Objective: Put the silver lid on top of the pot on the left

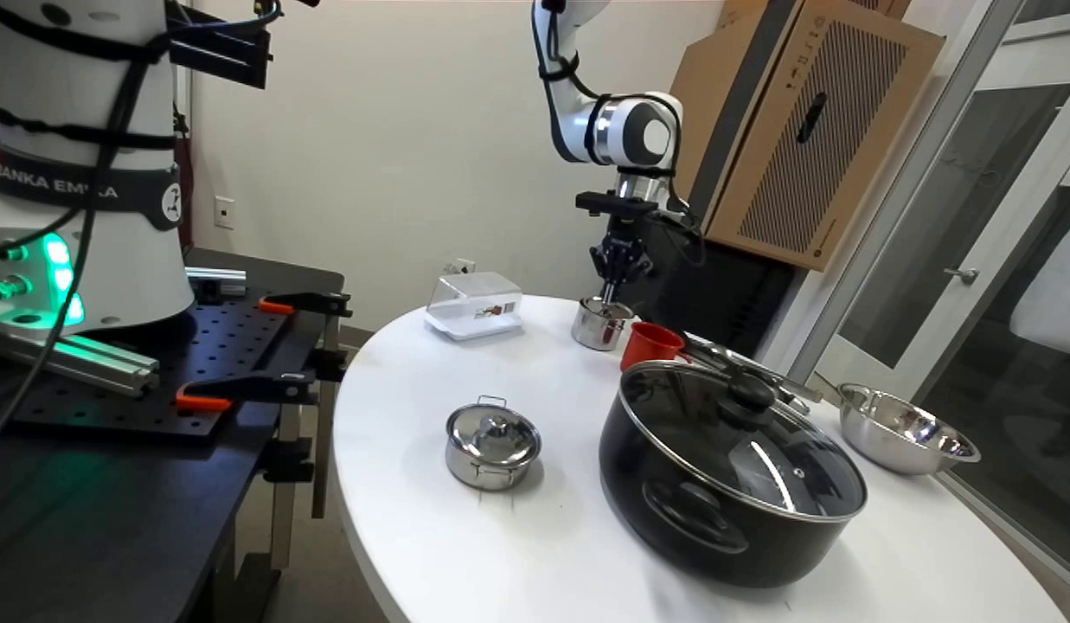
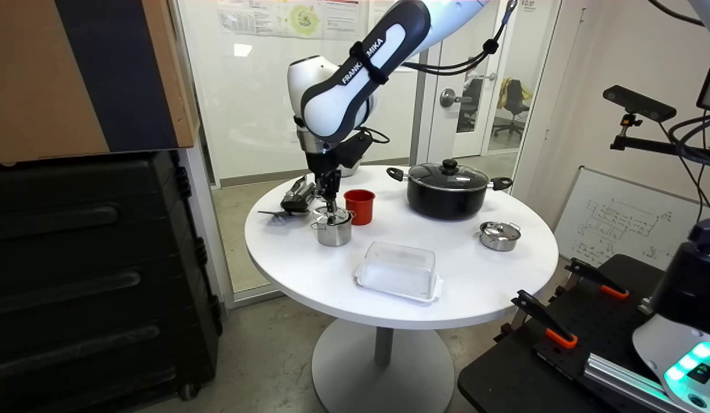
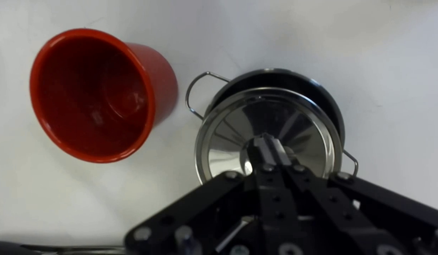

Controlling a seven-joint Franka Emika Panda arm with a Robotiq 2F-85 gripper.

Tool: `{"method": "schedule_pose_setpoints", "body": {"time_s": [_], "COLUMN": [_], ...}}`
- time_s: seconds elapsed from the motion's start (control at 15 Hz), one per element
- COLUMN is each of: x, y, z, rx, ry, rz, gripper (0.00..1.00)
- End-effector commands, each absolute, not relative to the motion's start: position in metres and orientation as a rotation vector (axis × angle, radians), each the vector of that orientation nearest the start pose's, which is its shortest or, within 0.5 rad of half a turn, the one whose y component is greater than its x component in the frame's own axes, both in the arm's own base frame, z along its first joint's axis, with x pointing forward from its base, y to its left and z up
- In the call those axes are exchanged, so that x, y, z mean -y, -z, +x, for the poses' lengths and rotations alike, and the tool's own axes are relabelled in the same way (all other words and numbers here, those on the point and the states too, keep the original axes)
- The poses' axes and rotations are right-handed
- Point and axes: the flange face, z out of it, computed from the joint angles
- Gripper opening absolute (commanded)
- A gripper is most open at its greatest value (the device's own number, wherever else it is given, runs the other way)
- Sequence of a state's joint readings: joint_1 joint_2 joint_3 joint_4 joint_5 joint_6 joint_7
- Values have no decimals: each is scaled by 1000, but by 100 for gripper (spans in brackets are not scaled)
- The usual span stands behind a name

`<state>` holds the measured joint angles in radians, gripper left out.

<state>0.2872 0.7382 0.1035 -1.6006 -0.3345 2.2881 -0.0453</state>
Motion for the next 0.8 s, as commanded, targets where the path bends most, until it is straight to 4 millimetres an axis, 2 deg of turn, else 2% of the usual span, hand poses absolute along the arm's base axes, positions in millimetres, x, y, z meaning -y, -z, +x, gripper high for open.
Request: {"method": "schedule_pose_setpoints", "body": {"time_s": [0.0, 0.73], "x": [-243, -230], "y": [-191, -209], "z": [621, 582], "rx": [1066, 1083], "ry": [-8, 158], "rz": [-3136, -3098], "gripper": [0, 0]}}
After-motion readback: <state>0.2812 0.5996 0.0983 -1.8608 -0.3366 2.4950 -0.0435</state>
